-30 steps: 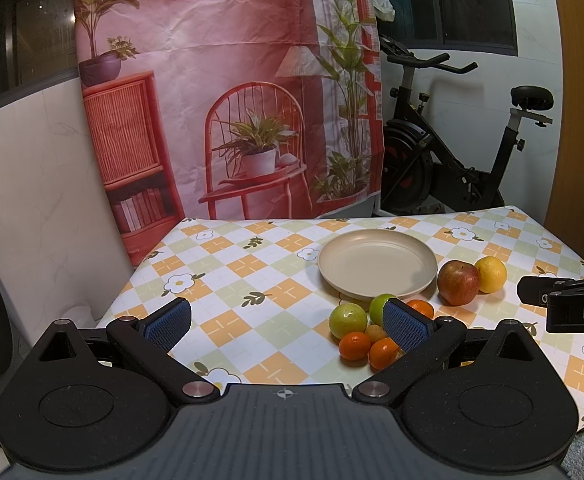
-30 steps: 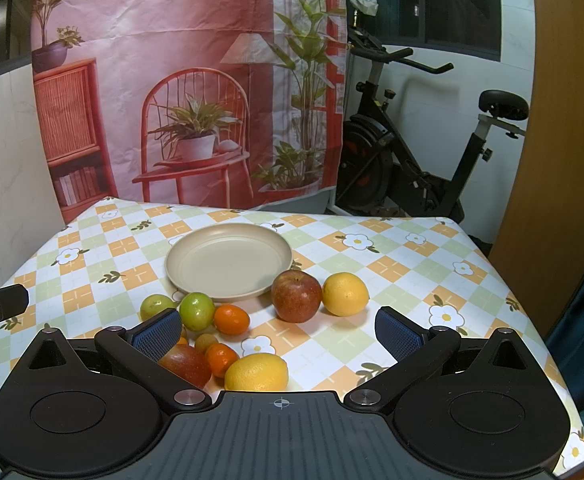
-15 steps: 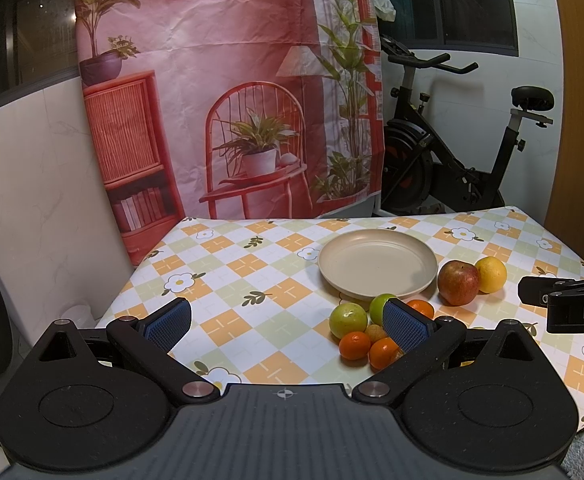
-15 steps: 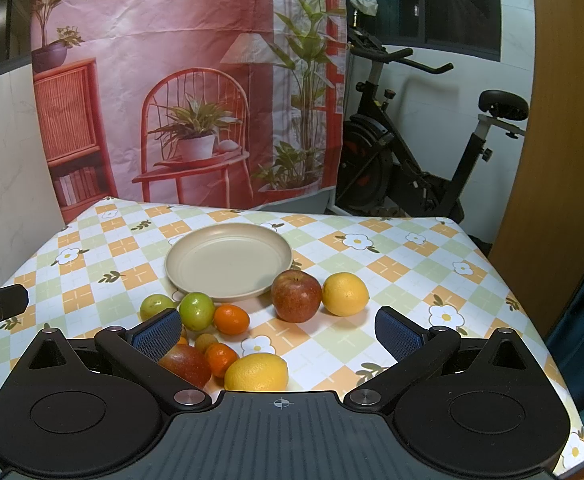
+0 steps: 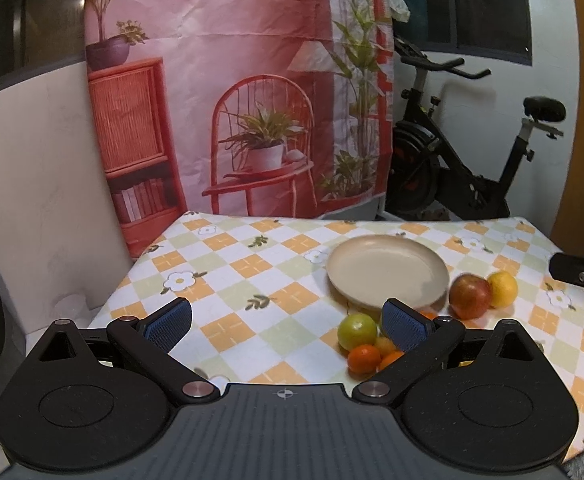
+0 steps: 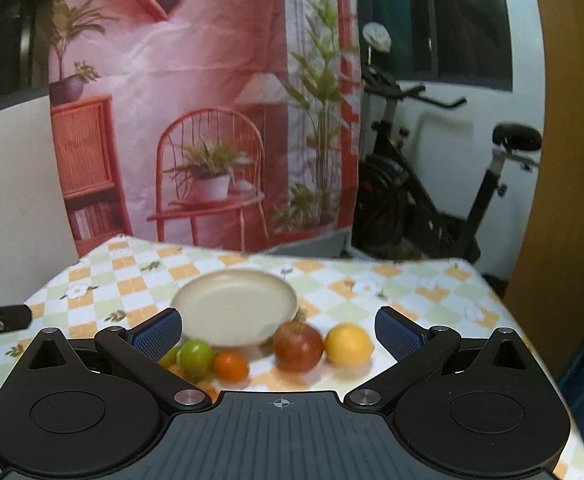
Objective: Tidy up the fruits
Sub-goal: 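Move the right tool toward the dark red apple near the fruit pile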
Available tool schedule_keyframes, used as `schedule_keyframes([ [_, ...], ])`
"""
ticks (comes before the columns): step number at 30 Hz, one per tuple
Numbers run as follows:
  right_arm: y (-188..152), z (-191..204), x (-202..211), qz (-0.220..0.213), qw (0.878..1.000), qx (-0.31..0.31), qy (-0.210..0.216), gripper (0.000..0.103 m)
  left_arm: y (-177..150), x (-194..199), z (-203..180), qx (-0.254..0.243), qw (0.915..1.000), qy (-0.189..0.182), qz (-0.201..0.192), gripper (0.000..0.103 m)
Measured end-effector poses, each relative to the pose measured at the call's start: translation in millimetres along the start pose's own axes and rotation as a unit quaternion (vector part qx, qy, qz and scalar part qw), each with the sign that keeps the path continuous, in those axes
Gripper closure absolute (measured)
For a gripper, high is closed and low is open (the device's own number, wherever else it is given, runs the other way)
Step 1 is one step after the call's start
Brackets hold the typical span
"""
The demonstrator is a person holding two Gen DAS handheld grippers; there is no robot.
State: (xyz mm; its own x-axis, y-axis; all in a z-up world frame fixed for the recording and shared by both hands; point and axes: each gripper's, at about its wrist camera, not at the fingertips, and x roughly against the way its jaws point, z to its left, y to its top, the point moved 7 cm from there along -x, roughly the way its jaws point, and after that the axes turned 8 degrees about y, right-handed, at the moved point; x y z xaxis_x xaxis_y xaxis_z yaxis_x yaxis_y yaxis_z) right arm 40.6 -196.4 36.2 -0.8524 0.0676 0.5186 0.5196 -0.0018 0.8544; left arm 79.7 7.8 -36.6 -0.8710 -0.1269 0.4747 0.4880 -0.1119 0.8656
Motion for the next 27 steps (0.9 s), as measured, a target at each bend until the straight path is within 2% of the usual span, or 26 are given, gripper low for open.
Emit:
schedule_keyframes([
  [4,0,-11,-13,-0.019,1.0,0.005,-0.007,0.0,8,-8,-8,-0.009,0.9998,-0.006,-0.017,0.002],
  [7,-4,-16,-24,-0.034,0.999,-0.006,0.004,0.0,13,-15,-19,-0.025,0.9992,-0.014,-0.027,0.003],
  [12,-2,-19,-49,-0.033,0.999,-0.025,0.021,0.0,28,-33,-41,-0.028,0.9976,-0.06,-0.021,0.004],
  [17,6,-19,-62,-0.062,0.997,-0.032,0.022,0.0,34,-53,-50,-0.031,0.9981,-0.048,-0.022,0.004],
  [20,-8,-16,-69,-0.039,0.998,-0.034,0.035,0.0,22,-63,-45,-0.02,0.9988,-0.045,-0.004,0.005],
  [22,-21,-11,-74,-0.019,0.999,-0.022,0.038,0.0,12,-69,-41,-0.012,0.9989,-0.045,0.011,0.01],
  [27,-49,16,-82,0.027,0.998,0.0,0.062,0.003,-9,-80,-24,0.004,0.9982,-0.042,0.043,0.015],
])
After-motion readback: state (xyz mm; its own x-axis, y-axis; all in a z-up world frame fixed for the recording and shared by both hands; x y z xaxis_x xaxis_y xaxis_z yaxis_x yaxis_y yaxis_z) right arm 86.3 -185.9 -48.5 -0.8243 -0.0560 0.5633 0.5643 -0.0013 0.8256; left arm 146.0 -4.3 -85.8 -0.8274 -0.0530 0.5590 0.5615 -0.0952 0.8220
